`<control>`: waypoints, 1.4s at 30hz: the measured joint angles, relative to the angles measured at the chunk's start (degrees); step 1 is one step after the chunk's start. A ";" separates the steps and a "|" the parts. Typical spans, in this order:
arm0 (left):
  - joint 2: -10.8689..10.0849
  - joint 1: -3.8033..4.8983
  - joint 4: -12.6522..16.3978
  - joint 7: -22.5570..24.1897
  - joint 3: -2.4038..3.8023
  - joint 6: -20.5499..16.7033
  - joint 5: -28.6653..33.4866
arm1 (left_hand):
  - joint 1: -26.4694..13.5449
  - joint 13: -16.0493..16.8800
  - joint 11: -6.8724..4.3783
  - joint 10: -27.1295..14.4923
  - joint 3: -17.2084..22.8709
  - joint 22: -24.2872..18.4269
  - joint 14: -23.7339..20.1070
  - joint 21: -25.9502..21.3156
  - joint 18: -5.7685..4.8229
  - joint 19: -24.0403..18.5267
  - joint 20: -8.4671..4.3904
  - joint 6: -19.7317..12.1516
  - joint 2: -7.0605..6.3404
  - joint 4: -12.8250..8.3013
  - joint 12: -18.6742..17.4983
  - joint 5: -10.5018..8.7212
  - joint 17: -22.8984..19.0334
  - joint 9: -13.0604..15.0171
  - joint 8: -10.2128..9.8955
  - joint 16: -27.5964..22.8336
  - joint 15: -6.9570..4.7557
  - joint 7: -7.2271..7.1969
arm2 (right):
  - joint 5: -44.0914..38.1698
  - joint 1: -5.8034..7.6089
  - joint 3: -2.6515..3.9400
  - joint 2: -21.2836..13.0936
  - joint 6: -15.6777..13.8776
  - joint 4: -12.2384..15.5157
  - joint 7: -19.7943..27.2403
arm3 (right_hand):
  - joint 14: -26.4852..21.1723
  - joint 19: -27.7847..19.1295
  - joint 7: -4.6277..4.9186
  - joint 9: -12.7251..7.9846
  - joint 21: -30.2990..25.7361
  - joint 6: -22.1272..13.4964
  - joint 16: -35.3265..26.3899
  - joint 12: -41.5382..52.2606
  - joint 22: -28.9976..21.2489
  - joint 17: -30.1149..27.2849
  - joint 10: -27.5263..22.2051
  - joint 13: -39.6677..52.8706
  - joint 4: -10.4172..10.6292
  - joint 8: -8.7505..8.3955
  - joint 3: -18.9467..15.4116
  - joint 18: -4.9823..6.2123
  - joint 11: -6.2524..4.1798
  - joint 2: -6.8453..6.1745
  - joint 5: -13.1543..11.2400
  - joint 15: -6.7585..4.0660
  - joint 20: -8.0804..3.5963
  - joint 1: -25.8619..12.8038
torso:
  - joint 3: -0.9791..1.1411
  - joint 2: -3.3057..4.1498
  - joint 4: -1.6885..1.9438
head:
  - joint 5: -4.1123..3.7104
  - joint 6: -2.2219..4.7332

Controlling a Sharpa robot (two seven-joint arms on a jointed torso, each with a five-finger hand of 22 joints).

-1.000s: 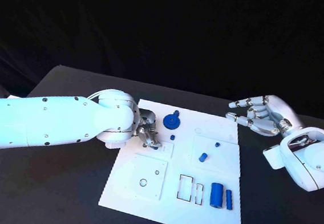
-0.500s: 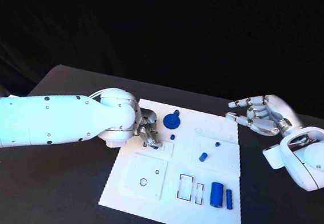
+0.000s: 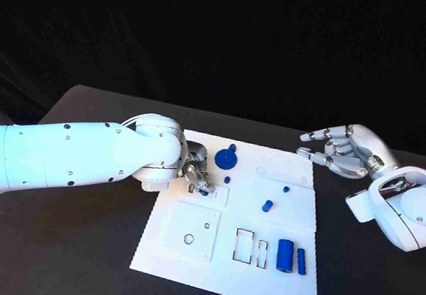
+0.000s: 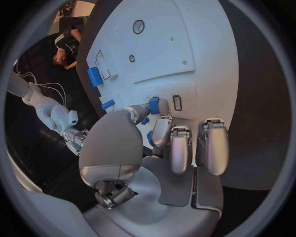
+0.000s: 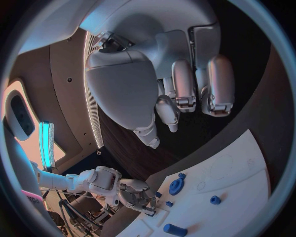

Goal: Assemble the parts on the task board

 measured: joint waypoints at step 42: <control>1.22 0.14 -2.36 0.02 0.05 1.58 0.30 | -7.86 2.15 -0.68 1.49 -12.22 -0.01 0.20 1.33 -0.56 0.02 -0.40 3.24 -1.33 3.37 1.36 0.39 -0.01 0.23 -0.09 0.00 -0.61 -1.02 | 0.64 0.00 0.00 -0.21 0.66 0.26 0.21 | 0.00 0.00 0.00 0.00 0.00 0.00 0.00 -0.21 0.03 -0.02 0.00 -0.17 0.15 0.00 -0.15 0.00 0.00 0.00 0.58 0.00 0.00 0.00 | -0.07 0.01 0.05 | -0.07 -0.43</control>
